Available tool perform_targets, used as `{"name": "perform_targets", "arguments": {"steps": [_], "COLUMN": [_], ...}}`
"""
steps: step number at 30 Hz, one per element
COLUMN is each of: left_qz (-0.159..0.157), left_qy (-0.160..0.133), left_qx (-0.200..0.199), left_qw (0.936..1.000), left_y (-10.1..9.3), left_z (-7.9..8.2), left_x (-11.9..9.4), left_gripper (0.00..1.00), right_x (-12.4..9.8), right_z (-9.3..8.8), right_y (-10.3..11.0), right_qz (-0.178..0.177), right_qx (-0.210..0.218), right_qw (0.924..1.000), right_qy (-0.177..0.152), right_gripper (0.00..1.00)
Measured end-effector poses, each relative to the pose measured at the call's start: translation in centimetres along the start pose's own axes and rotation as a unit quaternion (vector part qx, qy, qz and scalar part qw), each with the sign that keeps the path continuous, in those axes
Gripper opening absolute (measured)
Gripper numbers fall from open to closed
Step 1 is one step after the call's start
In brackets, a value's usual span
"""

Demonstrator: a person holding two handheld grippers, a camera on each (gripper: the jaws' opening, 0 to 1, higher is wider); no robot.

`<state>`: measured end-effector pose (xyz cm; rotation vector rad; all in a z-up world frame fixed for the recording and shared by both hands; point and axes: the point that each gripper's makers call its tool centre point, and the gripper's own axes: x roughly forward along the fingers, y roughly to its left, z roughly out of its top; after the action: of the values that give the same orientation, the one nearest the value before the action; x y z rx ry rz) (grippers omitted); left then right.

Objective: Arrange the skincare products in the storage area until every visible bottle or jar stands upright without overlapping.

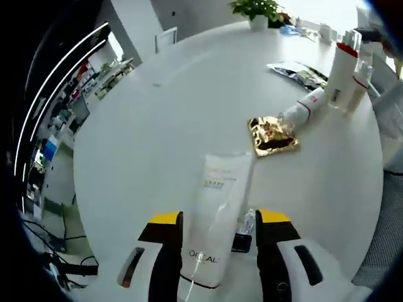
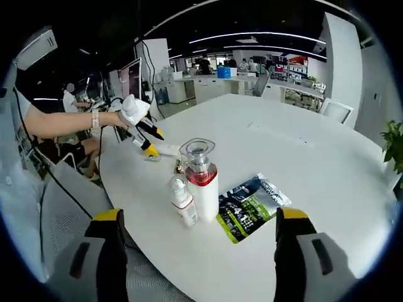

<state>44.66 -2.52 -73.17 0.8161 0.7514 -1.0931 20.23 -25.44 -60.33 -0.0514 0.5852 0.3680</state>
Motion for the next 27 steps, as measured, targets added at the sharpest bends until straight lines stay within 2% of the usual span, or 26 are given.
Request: {"name": "perform_targets", "arguments": {"steps": [7,11,13,20,23,27], "left_qz": [-0.026,-0.041,-0.059,-0.079,-0.088,-0.102], "left_qy": [0.018,0.032,0.04,0.054,0.056,0.041], "left_qx": [0.003,0.012,0.009,0.011,0.007,-0.001], "left_qw": [0.9995,0.9986,0.9974,0.9954,0.9945,0.994], "left_y": [0.4,0.5,0.2,0.1,0.1,-0.3], "left_z": [0.1,0.0,-0.1,-0.3,-0.3,0.1], "left_x": [0.8,1.2,1.3,1.8,1.8,2.0], "left_gripper": [0.45,0.42,0.39,0.38,0.37,0.34], "right_x": [-1.4,-1.5,-1.5,-1.7,-1.6,-1.4], "right_z": [1.3,1.2,1.2,1.3,1.3,1.1], "right_y": [-0.1,0.0,0.1,-0.2,-0.4,-0.5], "right_qz": [-0.02,-0.025,-0.024,-0.03,-0.032,-0.032], "right_qx": [-0.012,-0.02,-0.018,-0.016,-0.013,-0.01], "right_qw": [0.9996,0.9995,0.9995,0.9994,0.9994,0.9994], "right_qy": [-0.015,-0.009,-0.01,-0.01,-0.01,-0.007], "right_gripper": [1.0,1.0,1.0,1.0,1.0,1.0]}}
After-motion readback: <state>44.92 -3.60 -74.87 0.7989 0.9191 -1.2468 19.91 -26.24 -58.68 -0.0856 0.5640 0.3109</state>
